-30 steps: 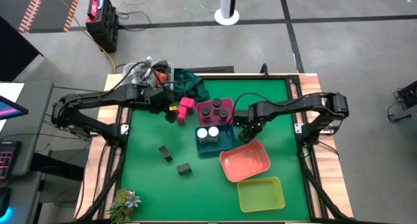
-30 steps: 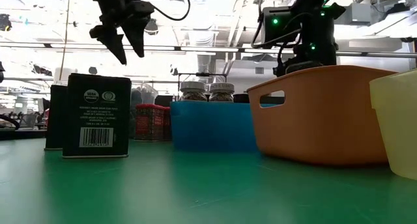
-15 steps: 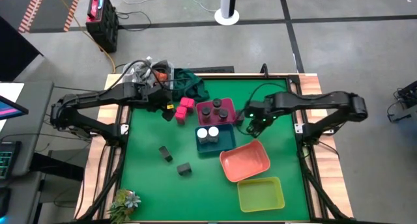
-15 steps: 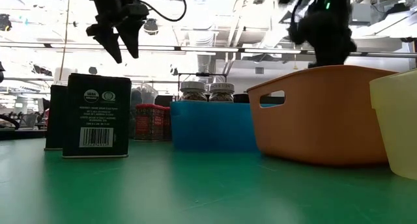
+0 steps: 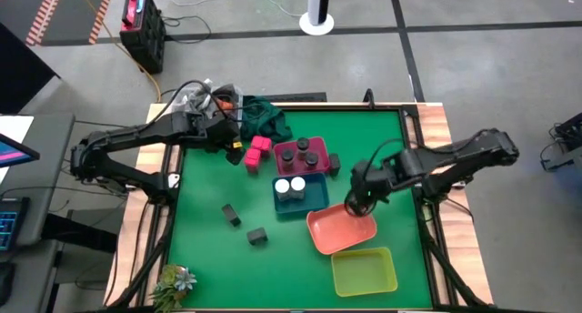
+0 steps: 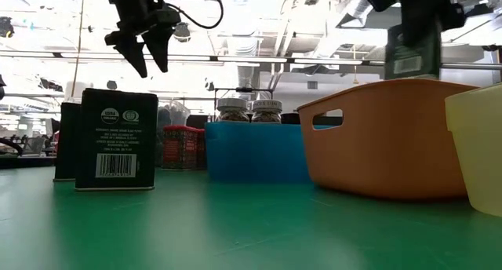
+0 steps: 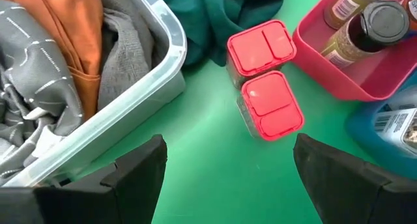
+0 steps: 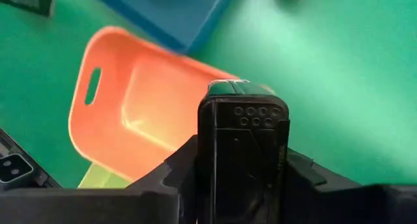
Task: Sort spices by type
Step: Put the middle right black seasoning can into the orange bin, then put the top right black seasoning can into the orange bin
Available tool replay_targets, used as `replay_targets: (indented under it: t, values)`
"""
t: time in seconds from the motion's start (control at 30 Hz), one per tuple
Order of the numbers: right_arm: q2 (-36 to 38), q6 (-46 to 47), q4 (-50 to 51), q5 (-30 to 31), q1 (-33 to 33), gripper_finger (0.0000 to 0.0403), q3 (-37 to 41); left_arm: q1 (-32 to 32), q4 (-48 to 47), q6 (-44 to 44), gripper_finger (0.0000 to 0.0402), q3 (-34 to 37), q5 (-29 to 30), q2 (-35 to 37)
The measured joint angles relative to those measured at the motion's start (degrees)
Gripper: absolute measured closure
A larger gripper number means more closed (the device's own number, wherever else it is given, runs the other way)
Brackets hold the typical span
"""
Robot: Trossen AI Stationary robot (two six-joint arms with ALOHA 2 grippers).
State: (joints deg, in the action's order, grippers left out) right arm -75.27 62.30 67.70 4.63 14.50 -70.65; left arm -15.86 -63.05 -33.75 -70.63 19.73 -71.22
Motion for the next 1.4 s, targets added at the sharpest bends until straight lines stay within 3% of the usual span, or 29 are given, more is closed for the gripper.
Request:
replay_targets:
  t: [0.33, 0.57, 0.87, 1.2, 1.4]
  values:
    - [-7.8, 12.4, -2.5, 2.5, 10.2, 0.0251, 0.0, 0.0, 0.0, 0.1, 0.0084, 0.0, 0.0, 0.0]
    - [-15.6, 13.4, -2.6, 2.7, 11.5, 0.0227, 0.1, 0.0, 1.2, 0.6, 0.0084, 0.0, 0.0, 0.0]
    - [-19.6, 15.9, -5.3, 1.7, 11.5, 0.0241, 1.5, 0.0, 0.9, 0.6, 0.0083, 0.0, -0.6, 0.0]
    - [-19.6, 13.5, -5.6, 1.1, 10.2, 0.0153, 1.5, 0.0, 0.9, 1.0, 0.0083, 0.0, -1.5, 0.0]
    - [-14.2, 11.4, -4.7, 0.8, 8.4, 0.0138, 1.6, 0.0, 0.9, 1.0, 0.0083, 0.0, -1.8, 0.1]
